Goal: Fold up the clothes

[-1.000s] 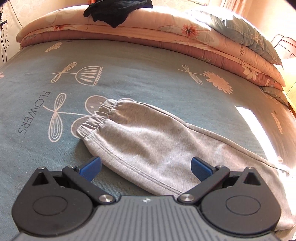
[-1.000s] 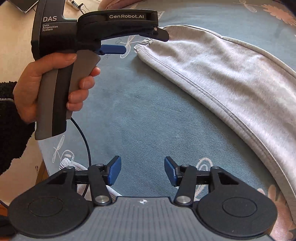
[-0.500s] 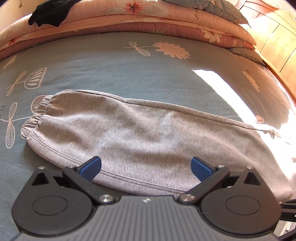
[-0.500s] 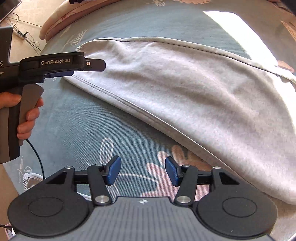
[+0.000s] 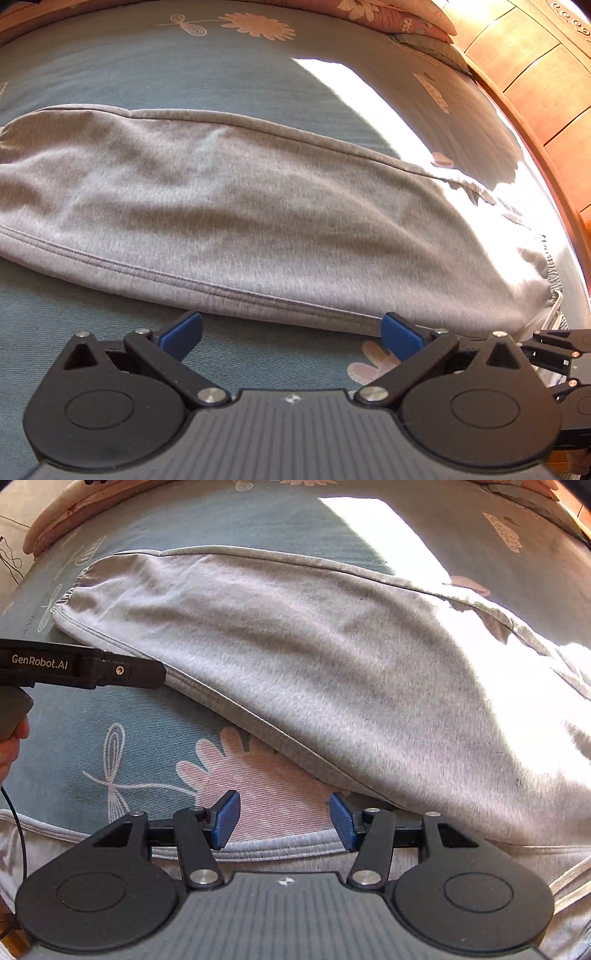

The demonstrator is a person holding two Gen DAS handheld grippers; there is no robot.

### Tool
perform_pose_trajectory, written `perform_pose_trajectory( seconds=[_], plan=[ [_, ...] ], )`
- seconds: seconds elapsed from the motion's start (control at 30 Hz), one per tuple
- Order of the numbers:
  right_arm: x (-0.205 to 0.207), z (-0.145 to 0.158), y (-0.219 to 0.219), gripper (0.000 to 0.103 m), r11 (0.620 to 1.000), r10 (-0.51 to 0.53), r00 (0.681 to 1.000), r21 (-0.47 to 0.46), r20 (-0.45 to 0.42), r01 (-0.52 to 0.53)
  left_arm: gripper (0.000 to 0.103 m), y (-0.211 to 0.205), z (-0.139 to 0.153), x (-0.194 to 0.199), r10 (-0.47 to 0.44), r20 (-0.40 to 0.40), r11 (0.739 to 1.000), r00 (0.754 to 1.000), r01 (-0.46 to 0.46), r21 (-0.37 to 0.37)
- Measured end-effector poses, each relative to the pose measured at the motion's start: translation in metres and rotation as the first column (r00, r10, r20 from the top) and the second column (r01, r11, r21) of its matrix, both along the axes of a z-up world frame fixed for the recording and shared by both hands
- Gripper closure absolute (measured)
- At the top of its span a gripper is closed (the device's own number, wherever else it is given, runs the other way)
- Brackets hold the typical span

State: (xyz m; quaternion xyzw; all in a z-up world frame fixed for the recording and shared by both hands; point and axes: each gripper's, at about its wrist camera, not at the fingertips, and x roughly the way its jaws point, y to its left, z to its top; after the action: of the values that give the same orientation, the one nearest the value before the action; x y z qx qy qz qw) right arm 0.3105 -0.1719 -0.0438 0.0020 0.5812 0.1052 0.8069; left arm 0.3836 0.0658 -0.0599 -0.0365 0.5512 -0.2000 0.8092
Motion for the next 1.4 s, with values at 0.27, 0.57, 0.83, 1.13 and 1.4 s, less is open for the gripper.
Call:
perform_pose_trajectory(
  seconds=[0.27,0.57,0.83,1.13,1.4],
  plan=[
    [0.023,0.017,-0.025,0.045,0.997,0.039,0.993,-0.069,0.108,-0.032,0.001,-0.005,0.01,0.008,-0.052,0.104,0.997,0.993,0.045,0.063],
    [0.128,0.031,-0.055,0.046,0.943,0.327,0.918,-0.143,0.225,-0.3,0.024,0.026,0.026,0.092,-0.321,0.292,0.934,0.901,0.25,0.255],
    [0.212,-0.01,-0.019,0.054,0.777,0.621,0.774,-0.224,0.12,-0.589,0.039,0.004,0.009,0.15,-0.682,0.213,0.71,0.7,0.563,0.423],
    [0.24,-0.041,-0.023,0.058,0.684,0.718,0.696,-0.159,-0.032,-0.712,0.046,-0.032,-0.019,0.187,-0.874,0.035,0.451,0.485,0.783,0.429],
    [0.234,-0.04,-0.017,0.084,0.66,0.741,0.67,-0.139,-0.038,-0.738,0.056,-0.049,-0.026,0.203,-0.91,-0.109,0.338,0.401,0.866,0.368]
  ],
)
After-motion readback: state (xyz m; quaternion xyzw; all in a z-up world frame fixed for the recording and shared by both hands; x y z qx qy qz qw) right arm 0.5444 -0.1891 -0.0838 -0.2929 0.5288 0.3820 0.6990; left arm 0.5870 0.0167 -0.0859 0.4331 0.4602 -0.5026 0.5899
